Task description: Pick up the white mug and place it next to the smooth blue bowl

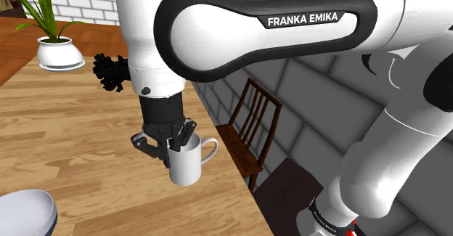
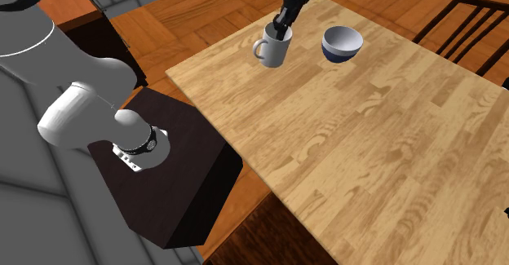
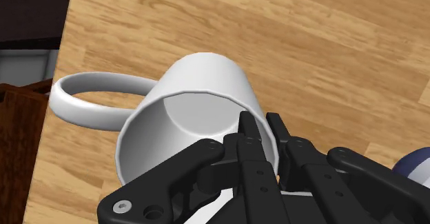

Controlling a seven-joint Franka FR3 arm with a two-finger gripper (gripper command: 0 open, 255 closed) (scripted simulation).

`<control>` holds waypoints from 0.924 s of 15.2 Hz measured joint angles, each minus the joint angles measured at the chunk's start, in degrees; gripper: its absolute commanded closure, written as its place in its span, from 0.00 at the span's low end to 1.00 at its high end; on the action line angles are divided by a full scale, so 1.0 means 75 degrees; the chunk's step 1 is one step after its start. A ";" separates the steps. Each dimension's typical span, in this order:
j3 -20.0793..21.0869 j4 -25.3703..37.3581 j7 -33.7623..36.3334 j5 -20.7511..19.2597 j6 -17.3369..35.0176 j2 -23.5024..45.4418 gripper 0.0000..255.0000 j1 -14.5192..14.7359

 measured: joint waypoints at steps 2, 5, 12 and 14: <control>0.0194 0.0748 0.0545 -0.0461 -0.0075 0.0800 1.00 0.0270; 0.0321 0.1827 0.1229 -0.1080 -0.0303 0.1826 1.00 0.0800; 0.0064 0.5601 0.2347 -0.2570 -0.1534 0.4590 1.00 0.2870; -0.0021 0.6060 0.2407 -0.2726 -0.1646 0.4946 1.00 0.3133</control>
